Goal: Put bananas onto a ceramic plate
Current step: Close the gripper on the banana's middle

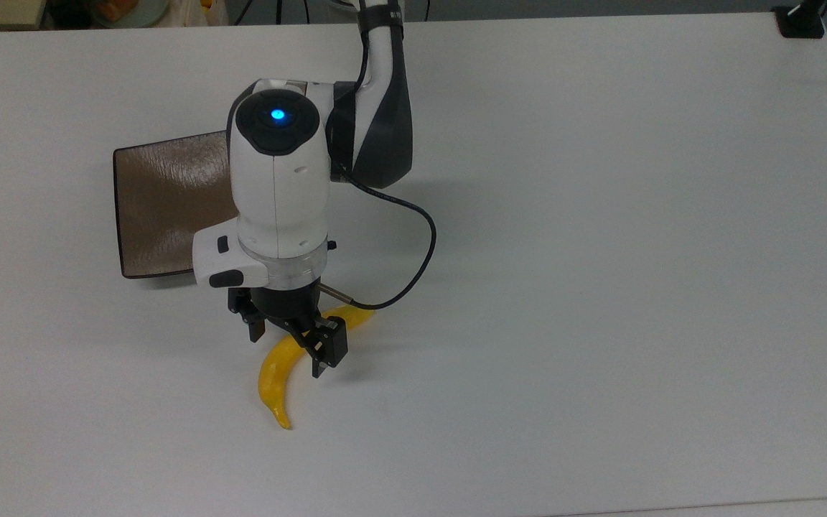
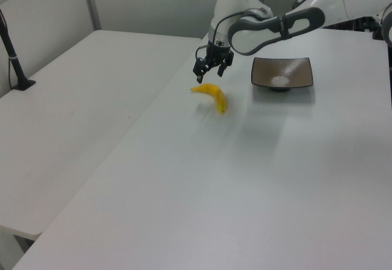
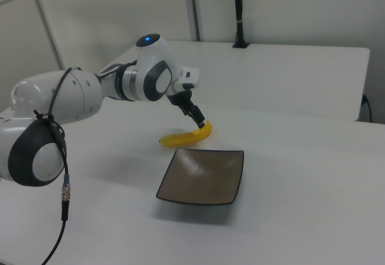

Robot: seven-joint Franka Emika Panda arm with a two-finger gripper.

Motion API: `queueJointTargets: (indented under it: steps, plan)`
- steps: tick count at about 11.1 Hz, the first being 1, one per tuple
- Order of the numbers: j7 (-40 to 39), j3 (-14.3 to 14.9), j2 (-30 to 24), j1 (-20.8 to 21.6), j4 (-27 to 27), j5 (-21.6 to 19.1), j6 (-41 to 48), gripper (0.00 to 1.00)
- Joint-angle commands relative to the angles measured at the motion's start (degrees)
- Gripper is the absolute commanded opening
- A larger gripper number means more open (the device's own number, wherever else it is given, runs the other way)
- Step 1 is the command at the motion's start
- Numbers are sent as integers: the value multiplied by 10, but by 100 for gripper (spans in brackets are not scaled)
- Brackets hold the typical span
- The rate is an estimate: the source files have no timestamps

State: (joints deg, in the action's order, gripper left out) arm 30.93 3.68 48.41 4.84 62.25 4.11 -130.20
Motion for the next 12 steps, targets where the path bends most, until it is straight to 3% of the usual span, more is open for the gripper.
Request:
queueJointTargets:
  steps: [1,7,8,12]
  plan:
    - [11,4,26,3,-13,28,-26,100]
    - [11,2,33,0,5,51,-28,98]
    - [10,2,34,0,5,51,-28,92]
    - [0,1,34,-2,4,51,-27,52]
